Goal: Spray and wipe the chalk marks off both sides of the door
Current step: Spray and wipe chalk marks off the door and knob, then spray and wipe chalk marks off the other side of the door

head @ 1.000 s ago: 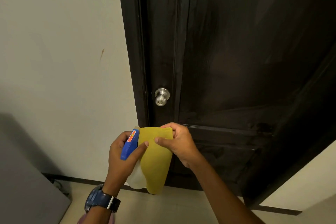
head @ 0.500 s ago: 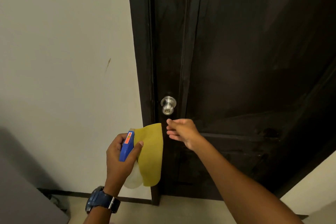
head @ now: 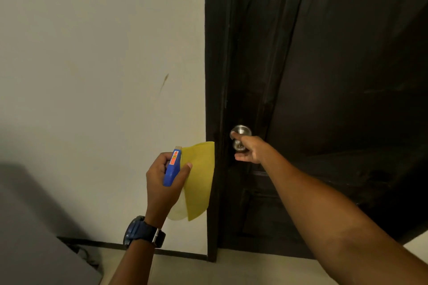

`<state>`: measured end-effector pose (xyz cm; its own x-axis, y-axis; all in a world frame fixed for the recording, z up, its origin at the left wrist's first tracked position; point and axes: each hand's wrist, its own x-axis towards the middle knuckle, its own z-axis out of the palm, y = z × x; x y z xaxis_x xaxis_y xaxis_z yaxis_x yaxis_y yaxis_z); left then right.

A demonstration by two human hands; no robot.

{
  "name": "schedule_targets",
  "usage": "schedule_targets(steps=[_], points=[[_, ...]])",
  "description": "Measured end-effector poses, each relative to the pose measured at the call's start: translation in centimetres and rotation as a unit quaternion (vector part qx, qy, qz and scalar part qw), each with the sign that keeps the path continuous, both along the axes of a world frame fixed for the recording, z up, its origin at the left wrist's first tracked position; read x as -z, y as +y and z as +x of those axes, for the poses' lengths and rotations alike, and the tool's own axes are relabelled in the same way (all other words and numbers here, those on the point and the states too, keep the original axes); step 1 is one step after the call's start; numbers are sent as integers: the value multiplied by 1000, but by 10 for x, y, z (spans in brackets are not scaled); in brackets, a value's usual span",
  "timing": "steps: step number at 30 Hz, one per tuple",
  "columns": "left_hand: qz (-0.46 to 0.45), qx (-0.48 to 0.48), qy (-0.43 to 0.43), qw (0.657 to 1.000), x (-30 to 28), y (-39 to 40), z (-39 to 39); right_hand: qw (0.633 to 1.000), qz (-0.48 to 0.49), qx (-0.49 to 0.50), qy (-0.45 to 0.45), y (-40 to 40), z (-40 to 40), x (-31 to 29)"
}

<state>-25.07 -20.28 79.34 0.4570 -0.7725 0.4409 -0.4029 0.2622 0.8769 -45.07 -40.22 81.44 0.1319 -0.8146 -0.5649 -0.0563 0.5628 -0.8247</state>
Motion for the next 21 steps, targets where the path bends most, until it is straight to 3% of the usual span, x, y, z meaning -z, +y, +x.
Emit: schedule_targets(steps=[4, 8, 10, 12, 13, 15, 19, 21], points=[[-10, -9, -7, 1000, -9, -10, 6, 999, 21, 6, -24, -4, 5, 2], [-10, -13, -10, 1000, -13, -13, 10, 987, -42, -23, 152, -6, 14, -1], [-7, -14, -15, 1000, -11, -12, 12, 939, -111, -46, 321, -4, 22, -3], [-3, -16, -15, 1000, -8, -10, 13, 851, -189, -72, 485, -1, 30, -3], [-4, -16, -16, 1000, -7, -9, 13, 819, -212, -80, 527, 1, 33, -4], [-8, -8, -23, 1000, -5, -8, 11, 795, -229, -94, 554, 1, 35, -7], [-11, 16, -20, 1000, -6, -10, 2, 809, -245, -110, 522, 1, 17, -4], [-12, 29, -19, 999, -10, -17, -8, 784, -259, -135, 548, 4, -7, 3]])
